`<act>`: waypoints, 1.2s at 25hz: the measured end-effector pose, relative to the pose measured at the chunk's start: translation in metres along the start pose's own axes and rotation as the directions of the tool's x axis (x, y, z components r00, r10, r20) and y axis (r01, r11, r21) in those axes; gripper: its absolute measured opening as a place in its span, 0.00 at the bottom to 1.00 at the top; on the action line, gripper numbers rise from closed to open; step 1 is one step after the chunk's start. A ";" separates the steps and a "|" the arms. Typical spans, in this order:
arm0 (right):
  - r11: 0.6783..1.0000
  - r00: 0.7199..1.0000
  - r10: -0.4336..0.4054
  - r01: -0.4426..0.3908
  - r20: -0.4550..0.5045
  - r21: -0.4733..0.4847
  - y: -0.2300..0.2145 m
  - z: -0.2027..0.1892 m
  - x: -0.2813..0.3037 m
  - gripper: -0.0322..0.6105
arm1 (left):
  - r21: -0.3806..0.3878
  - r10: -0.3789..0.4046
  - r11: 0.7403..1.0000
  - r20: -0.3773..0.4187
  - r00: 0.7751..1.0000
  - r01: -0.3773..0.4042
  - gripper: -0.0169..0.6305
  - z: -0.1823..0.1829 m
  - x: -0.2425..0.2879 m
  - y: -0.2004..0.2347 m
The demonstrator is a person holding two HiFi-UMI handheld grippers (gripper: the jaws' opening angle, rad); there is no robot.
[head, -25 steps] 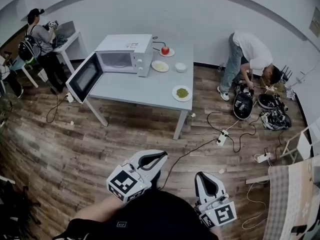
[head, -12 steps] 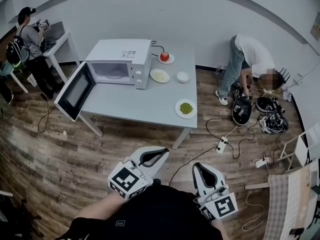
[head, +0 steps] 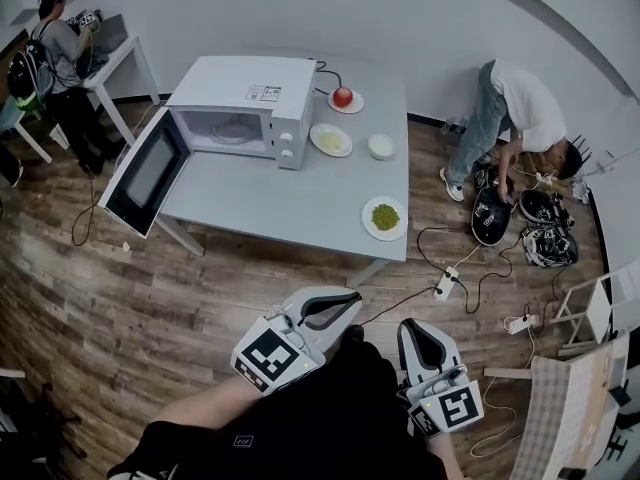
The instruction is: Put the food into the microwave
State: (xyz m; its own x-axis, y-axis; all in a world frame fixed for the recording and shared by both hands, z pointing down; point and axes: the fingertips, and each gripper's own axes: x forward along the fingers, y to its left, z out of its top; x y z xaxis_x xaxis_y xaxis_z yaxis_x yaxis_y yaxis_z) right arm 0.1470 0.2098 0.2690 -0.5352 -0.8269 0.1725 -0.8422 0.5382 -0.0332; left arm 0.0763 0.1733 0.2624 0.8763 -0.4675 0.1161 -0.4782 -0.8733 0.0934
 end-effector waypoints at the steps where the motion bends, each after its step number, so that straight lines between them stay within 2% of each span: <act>1: 1.000 1.000 -0.002 0.002 -0.001 -0.006 -0.005 0.000 0.004 0.08 | -0.001 0.001 1.000 -0.008 1.000 -0.001 0.05 -0.002 0.004 0.004; 4: 1.000 1.000 -0.005 0.005 0.009 -0.009 -0.025 0.001 0.014 0.08 | -0.020 0.017 1.000 -0.023 1.000 -0.017 0.05 -0.008 0.021 0.018; 8: 0.999 0.999 0.024 -0.025 0.022 0.036 -0.053 -0.003 0.035 0.08 | -0.041 0.046 0.998 -0.049 0.998 -0.048 0.05 -0.013 0.047 0.034; 13: 0.999 0.999 0.040 -0.040 -0.033 -0.015 -0.101 -0.017 0.056 0.08 | -0.037 0.069 0.997 -0.118 0.991 -0.074 0.05 -0.021 0.090 0.051; 24: 0.994 0.986 0.111 -0.109 -0.125 0.027 -0.195 -0.068 0.084 0.08 | -0.038 0.135 0.989 -0.183 0.974 -0.144 0.05 -0.034 0.188 0.103; 28: 0.991 0.973 0.134 -0.135 -0.188 0.006 -0.211 -0.095 0.107 0.08 | -0.016 0.155 0.987 -0.193 0.969 -0.161 0.05 -0.050 0.206 0.121; 30: 0.990 0.970 0.131 -0.139 -0.205 -0.029 -0.217 -0.106 0.125 0.08 | 0.036 0.167 0.986 -0.217 0.962 -0.163 0.05 -0.064 0.211 0.134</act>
State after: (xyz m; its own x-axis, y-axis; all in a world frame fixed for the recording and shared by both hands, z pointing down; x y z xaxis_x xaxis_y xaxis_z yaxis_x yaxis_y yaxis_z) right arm 0.2698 0.0074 0.4021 -0.6158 -0.6986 0.3645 -0.7572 0.6526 -0.0285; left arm 0.1932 -0.0331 0.3629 0.7503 -0.5658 0.3419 -0.6125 -0.7896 0.0372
